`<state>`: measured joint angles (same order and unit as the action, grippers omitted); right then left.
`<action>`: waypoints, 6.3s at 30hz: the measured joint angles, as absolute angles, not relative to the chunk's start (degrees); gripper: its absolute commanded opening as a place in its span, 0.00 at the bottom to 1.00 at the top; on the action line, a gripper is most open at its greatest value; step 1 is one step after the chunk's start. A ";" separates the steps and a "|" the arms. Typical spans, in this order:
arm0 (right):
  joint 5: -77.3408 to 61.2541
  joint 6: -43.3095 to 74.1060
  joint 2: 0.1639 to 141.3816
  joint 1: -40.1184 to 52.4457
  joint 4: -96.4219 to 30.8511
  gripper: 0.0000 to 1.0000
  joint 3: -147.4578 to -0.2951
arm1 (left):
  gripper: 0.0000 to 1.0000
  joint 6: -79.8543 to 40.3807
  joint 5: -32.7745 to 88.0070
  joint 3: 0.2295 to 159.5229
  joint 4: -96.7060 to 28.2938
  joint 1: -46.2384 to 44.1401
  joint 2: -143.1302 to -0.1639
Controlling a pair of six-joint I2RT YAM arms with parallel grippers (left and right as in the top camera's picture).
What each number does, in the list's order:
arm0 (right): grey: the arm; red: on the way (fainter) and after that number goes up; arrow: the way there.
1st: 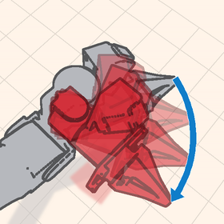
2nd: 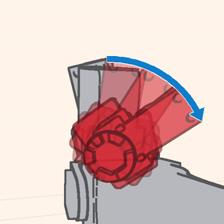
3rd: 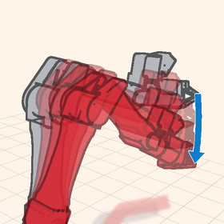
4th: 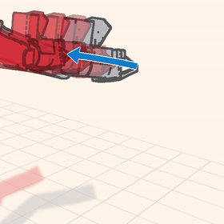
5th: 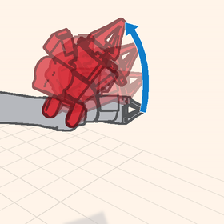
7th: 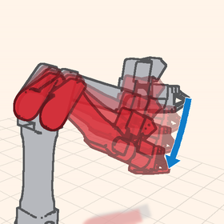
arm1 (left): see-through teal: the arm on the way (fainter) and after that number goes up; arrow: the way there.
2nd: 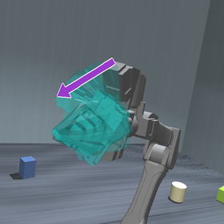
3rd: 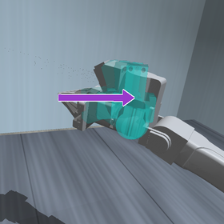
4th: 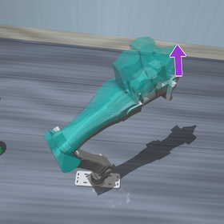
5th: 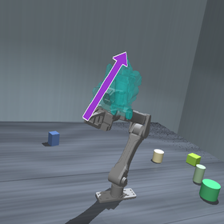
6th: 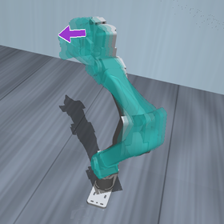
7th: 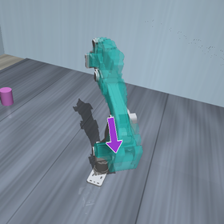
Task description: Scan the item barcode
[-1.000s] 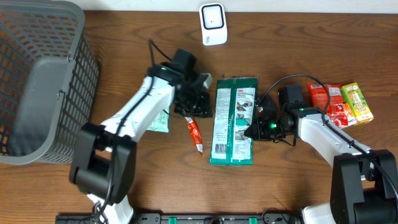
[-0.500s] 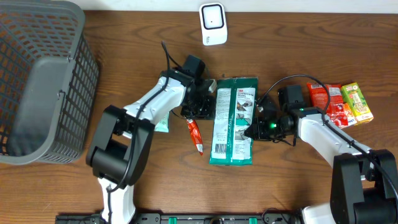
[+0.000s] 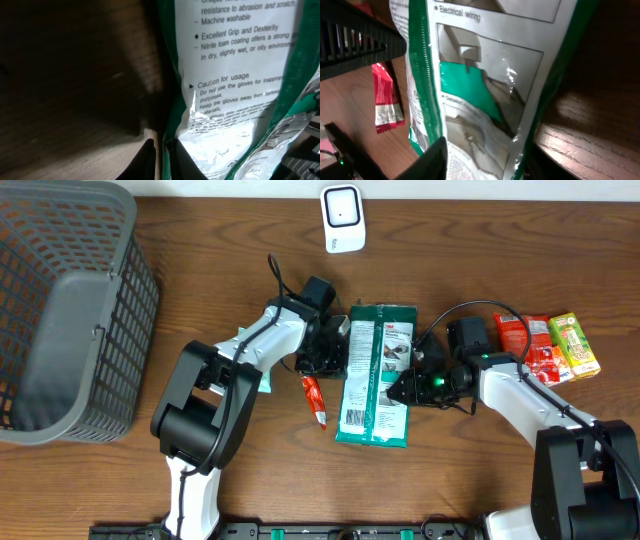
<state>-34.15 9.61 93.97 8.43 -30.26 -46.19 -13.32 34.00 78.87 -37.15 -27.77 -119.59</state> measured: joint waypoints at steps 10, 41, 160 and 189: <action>-34.92 15.88 93.97 8.40 -21.71 0.43 -40.53 | 0.14 -13.72 30.65 78.74 -36.53 -30.02 -119.59; -48.49 22.22 93.80 11.88 1.19 0.31 -32.80 | 0.14 -15.03 29.56 78.22 -34.70 -30.00 -119.57; 30.39 -90.39 142.87 31.40 14.33 0.01 -112.01 | 0.84 -15.25 7.09 78.35 -44.75 2.92 -79.09; 25.26 -37.47 112.05 27.62 -43.72 0.01 -112.81 | 0.84 -15.25 7.09 78.35 -44.75 2.92 -79.11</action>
<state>25.26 -37.47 112.05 27.62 -43.72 -112.81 -15.25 7.09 78.35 -44.75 2.92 -79.11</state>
